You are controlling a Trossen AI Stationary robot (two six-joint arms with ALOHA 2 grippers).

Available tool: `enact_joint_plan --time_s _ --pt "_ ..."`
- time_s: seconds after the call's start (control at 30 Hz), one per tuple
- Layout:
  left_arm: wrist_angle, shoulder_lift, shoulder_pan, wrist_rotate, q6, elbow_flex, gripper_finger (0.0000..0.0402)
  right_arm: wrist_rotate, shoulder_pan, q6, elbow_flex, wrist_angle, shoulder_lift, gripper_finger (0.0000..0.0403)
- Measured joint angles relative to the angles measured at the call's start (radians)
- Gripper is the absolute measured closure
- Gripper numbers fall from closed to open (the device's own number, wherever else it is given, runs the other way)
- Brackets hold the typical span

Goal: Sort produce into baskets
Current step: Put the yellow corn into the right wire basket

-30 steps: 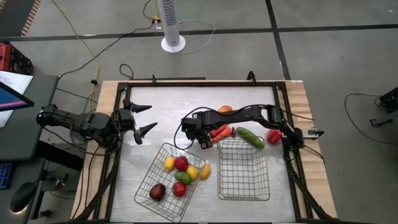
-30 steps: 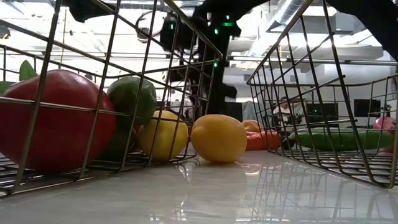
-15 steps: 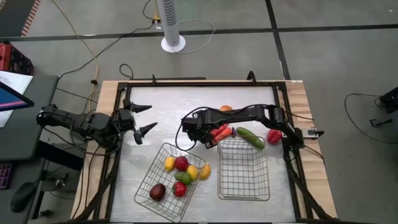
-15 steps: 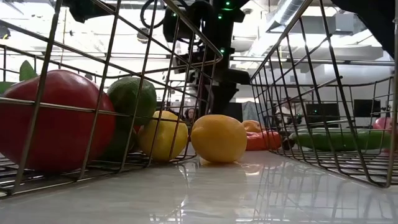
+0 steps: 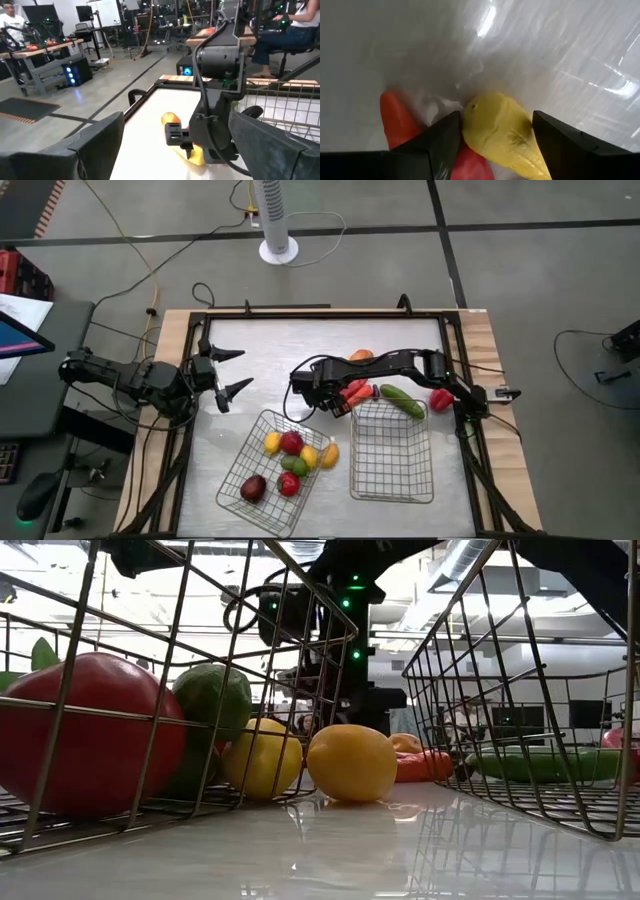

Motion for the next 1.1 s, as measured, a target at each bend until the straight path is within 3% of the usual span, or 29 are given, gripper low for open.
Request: enact_joint_plan --time_s 0.33,0.77,0.9,1.1 --pt "0.001 0.000 0.000 -0.001 0.002 0.000 0.0056 0.038 -0.038 -0.012 0.001 0.014 -0.002 0.0145" --pt "0.001 0.000 0.000 -0.002 0.011 0.000 0.0056 0.064 -0.051 -0.015 0.017 0.061 -0.001 0.0270" --pt "0.001 0.000 0.000 -0.002 0.011 0.000 0.0056 0.153 -0.028 -0.015 0.069 0.027 -0.002 0.0257" --pt "0.001 0.000 0.000 -0.003 0.011 0.000 0.0056 0.151 -0.026 0.005 0.130 -0.045 -0.004 0.0183"
